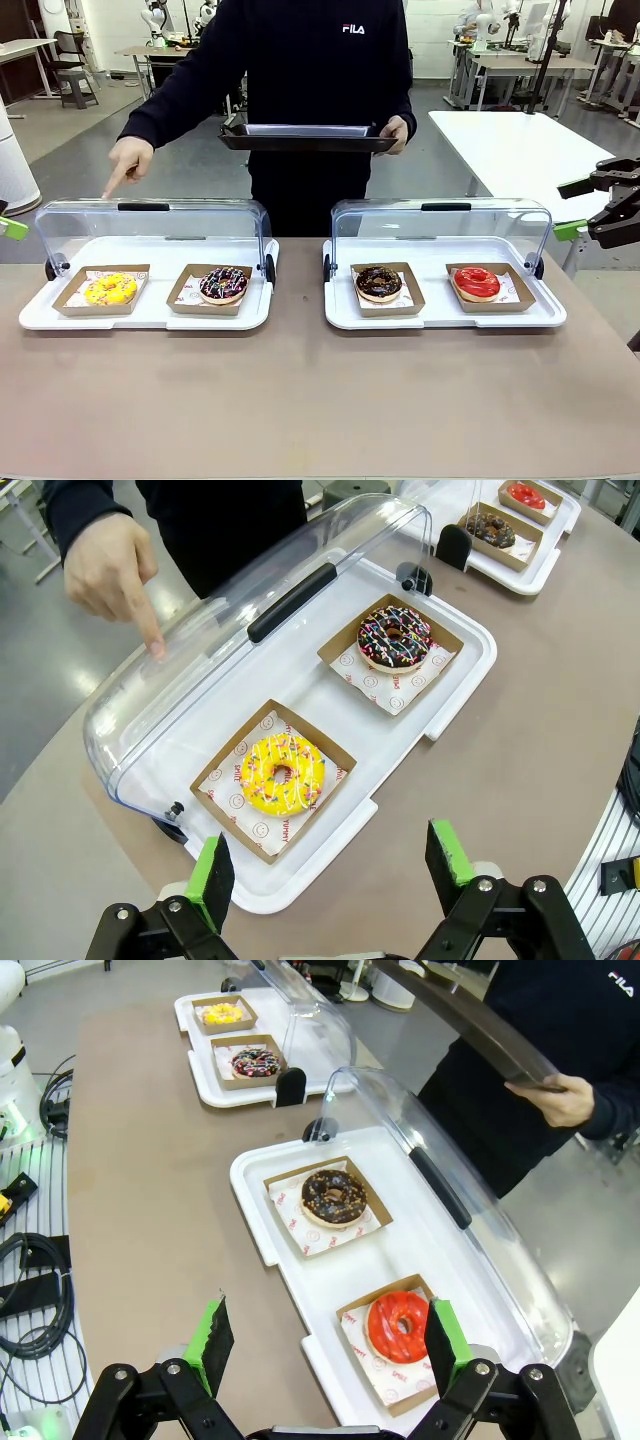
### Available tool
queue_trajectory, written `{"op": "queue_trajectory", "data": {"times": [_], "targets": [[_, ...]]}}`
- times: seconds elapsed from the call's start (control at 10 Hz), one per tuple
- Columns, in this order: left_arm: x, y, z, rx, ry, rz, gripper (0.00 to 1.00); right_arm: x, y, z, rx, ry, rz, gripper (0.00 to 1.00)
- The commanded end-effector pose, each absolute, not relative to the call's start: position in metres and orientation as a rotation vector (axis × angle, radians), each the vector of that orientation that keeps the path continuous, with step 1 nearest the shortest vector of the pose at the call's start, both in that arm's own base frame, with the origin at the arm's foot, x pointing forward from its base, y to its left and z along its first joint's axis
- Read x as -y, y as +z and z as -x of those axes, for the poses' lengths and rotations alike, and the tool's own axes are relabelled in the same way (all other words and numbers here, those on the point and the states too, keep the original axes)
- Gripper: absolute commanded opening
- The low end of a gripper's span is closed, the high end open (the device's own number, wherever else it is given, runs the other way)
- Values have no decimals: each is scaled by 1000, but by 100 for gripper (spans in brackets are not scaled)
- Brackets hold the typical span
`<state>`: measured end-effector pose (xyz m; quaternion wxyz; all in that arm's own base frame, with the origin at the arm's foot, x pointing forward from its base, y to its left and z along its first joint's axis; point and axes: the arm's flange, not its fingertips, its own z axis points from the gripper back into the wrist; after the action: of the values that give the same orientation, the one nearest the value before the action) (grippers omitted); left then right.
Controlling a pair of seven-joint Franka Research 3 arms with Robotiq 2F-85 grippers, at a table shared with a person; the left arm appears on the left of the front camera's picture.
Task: Provide the desired donut to the person.
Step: Pick up and lift the Paper togo box containing the Donut pointed at by the person.
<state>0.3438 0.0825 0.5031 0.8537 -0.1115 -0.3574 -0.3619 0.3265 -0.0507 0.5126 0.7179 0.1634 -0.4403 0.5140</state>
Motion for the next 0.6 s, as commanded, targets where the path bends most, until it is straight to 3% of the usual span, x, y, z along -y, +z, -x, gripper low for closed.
{"op": "queue_trajectory", "data": {"times": [0.0, 0.3, 0.5], "targets": [[-82, 503, -344, 752, -761, 234, 100, 51, 512, -328, 994, 1147, -375, 100], [-65, 482, -396, 511, -1116, 66, 100, 51, 512, -328, 994, 1147, -375, 100], [-71, 463, -414, 371, -1327, 72, 100, 51, 512, -328, 994, 1147, -375, 100]]}}
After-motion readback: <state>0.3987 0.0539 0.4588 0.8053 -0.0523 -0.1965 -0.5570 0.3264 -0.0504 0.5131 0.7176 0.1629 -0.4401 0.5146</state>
